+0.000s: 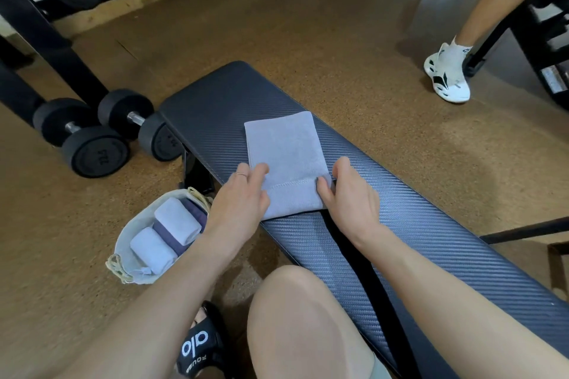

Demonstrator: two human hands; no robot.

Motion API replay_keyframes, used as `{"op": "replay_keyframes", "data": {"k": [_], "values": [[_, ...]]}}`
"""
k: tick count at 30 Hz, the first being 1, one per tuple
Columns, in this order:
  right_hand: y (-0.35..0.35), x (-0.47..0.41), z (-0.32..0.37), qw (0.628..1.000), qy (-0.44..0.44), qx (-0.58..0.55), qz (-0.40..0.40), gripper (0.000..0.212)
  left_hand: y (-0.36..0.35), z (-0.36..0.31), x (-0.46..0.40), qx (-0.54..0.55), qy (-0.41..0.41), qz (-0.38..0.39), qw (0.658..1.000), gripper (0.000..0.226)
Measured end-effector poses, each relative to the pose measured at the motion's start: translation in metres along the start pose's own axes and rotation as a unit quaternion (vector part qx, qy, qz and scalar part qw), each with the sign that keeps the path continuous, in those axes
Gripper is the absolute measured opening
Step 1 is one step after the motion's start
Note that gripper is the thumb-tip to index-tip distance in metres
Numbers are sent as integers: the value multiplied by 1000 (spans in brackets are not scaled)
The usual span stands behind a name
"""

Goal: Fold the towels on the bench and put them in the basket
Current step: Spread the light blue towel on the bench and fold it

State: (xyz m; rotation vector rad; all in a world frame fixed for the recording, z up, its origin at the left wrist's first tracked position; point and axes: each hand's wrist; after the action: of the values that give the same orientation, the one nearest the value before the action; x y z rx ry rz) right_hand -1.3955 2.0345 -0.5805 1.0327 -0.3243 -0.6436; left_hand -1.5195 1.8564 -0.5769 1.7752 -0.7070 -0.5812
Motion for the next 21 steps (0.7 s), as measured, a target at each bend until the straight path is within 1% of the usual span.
{"op": "replay_keyframes", "data": {"k": [1,2,4,5,6,8,9,11,12,13,14,16,17,18,19,21], "values": [[0,0,-1,1000,9,6,-1,30,0,-1,-2,-33,-47,-27,998,42],[-1,1,-3,1000,25,14,-3,30,1,-3,-4,-62,-105,-41,992,42],[-5,1,-5,996,73,41,-25,25,6,-9,-6,-116,-212,-26,970,29],[-7,0,-5,991,107,63,-44,22,8,-11,-6,-131,-243,-13,961,24],[-9,-1,-6,982,149,95,-66,19,9,-12,-5,-130,-255,-6,958,22],[-12,-8,-8,952,233,170,-98,22,5,-7,-4,-109,-234,9,966,23],[-13,-12,-10,937,272,189,-110,22,4,-5,-4,-98,-220,14,971,24],[-9,-18,-16,911,346,190,-122,19,2,-2,-1,-78,-213,14,974,22],[-4,-18,-19,900,381,179,-112,21,2,-3,1,-65,-210,17,975,18],[3,-17,-22,892,410,171,-84,25,3,-3,4,-51,-202,21,978,22],[10,-15,-24,885,431,170,-41,29,2,-4,6,-41,-194,29,980,31],[22,-16,-29,872,452,184,42,41,2,-5,10,-44,-186,42,981,45],[25,-18,-31,869,453,188,68,47,2,-6,10,-52,-182,43,981,45],[26,-20,-33,869,451,185,82,49,2,-6,9,-57,-177,40,982,43],[26,-23,-34,872,449,176,83,46,2,-8,8,-59,-171,41,983,41],[24,-27,-34,876,452,156,67,37,4,-11,8,-68,-167,41,983,39]]}}
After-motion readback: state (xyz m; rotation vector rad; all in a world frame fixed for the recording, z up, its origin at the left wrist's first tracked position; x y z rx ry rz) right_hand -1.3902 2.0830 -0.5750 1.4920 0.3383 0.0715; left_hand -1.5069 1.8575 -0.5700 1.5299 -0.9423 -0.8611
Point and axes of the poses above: each hand's wrist, its own x-axis away from the middle knuckle, its own y-axis out of the back of the hand, z = x × y, and after that the axes turned 4 degrees about y, right-handed
